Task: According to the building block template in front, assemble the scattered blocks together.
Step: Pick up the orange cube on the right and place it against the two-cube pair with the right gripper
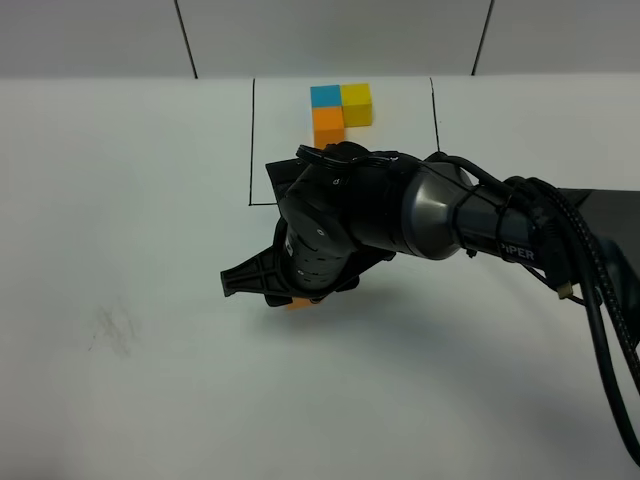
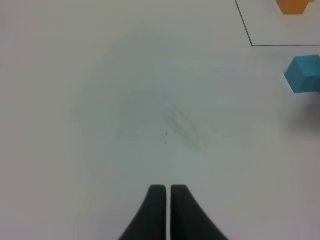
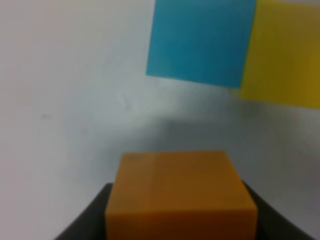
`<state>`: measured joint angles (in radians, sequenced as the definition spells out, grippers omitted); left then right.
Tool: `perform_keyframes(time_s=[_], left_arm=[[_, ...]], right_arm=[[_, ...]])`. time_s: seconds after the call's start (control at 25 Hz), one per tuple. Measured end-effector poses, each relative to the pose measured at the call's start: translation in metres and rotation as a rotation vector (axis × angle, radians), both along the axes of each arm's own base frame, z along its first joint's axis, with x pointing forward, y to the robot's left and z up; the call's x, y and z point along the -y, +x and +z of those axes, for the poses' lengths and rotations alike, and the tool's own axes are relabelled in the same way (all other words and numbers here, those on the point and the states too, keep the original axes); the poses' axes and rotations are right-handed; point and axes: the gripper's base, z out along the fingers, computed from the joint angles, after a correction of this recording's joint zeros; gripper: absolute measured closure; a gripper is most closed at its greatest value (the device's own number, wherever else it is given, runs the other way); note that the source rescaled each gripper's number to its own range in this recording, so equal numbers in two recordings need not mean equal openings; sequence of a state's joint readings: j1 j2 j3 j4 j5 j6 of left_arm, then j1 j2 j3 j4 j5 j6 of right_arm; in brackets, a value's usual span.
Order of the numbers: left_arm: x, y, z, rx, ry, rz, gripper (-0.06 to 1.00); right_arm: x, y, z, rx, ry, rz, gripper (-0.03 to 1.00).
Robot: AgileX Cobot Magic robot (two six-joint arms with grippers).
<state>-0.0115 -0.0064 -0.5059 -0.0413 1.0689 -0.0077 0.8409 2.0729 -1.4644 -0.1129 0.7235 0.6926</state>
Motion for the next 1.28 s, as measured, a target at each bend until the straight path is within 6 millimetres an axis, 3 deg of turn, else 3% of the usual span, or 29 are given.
perform_keyframes(time_s=[0.48, 1.28], left_arm=[[0.000, 0.000, 0.000, 0.000, 0.000, 0.000, 0.94], [0.000, 0.000, 0.000, 0.000, 0.000, 0.000, 0.94]], right_arm=[[-0.017, 0.017, -0.012, -0.036, -0.063, -0.023, 0.42], [-0.016, 0.022, -0.012, -0.002, -0.057, -0.093, 0.42]])
